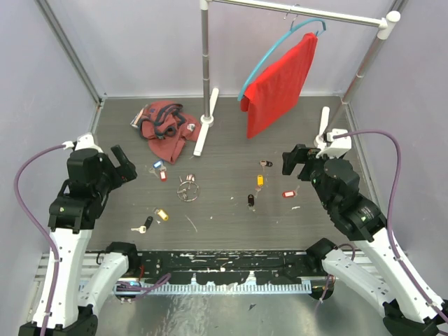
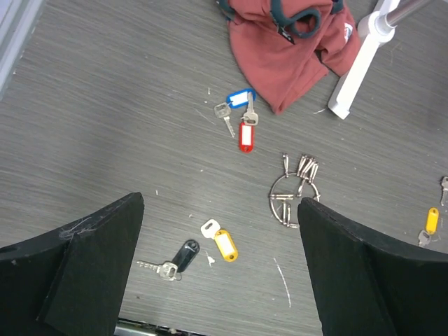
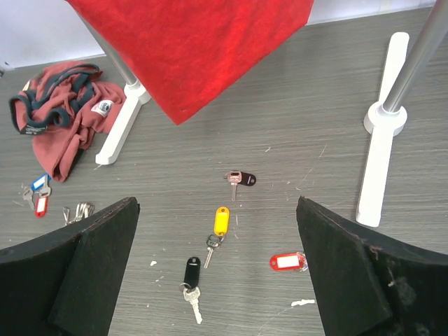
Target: Put the keys on the keyring
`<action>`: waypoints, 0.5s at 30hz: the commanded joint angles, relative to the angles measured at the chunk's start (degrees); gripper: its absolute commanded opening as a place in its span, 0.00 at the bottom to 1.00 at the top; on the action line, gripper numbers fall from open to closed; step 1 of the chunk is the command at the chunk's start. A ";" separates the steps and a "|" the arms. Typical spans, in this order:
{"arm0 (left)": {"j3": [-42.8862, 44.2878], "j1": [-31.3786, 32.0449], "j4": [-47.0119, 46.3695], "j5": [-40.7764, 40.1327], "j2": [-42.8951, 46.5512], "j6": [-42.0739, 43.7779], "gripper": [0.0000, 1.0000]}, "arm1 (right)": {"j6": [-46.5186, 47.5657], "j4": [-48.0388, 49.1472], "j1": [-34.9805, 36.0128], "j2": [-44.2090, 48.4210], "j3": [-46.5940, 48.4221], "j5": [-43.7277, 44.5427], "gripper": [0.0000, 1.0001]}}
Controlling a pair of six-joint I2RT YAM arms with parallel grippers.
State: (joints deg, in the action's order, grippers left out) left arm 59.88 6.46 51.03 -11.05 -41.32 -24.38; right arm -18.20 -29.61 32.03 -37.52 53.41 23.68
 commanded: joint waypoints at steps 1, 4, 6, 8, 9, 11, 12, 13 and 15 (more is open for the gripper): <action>1.13 -0.30 0.57 -4.02 1.14 0.82 0.98 | -0.70 0.69 0.22 -0.14 2.39 0.11 1.00; 1.35 -0.30 0.71 -5.36 1.88 1.26 0.98 | -0.96 0.57 0.24 -0.18 2.22 0.43 1.00; 1.37 -0.30 1.10 -5.63 1.16 1.27 0.98 | -1.47 0.43 0.27 -0.34 2.10 0.93 1.00; 1.36 -0.31 1.84 -5.89 0.30 1.27 0.98 | -1.70 0.37 0.23 -0.45 2.13 1.01 1.00; 1.31 -0.31 2.00 -5.96 -0.07 1.27 0.98 | -1.61 0.41 0.22 -0.53 2.14 1.02 1.00; 1.23 -0.31 2.21 -6.13 -0.53 1.18 0.98 | -1.68 0.21 0.22 -0.61 2.23 1.10 1.00; 1.21 -0.31 2.19 -6.17 -0.61 1.18 0.98 | -1.67 0.05 0.22 -0.63 2.34 1.15 1.00; 1.03 -0.31 2.09 -6.25 -0.54 1.18 0.98 | -1.73 -0.11 0.22 -0.63 2.44 1.55 1.00; 0.59 -0.31 1.26 -6.38 -0.07 1.22 0.98 | -2.02 -0.78 0.22 -0.90 2.41 3.47 1.00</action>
State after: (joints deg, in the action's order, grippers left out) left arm 60.01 6.42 52.69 -16.12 -42.02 -23.81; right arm -19.05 -30.83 32.03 -37.93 53.45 24.08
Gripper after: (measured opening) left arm 0.980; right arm 0.999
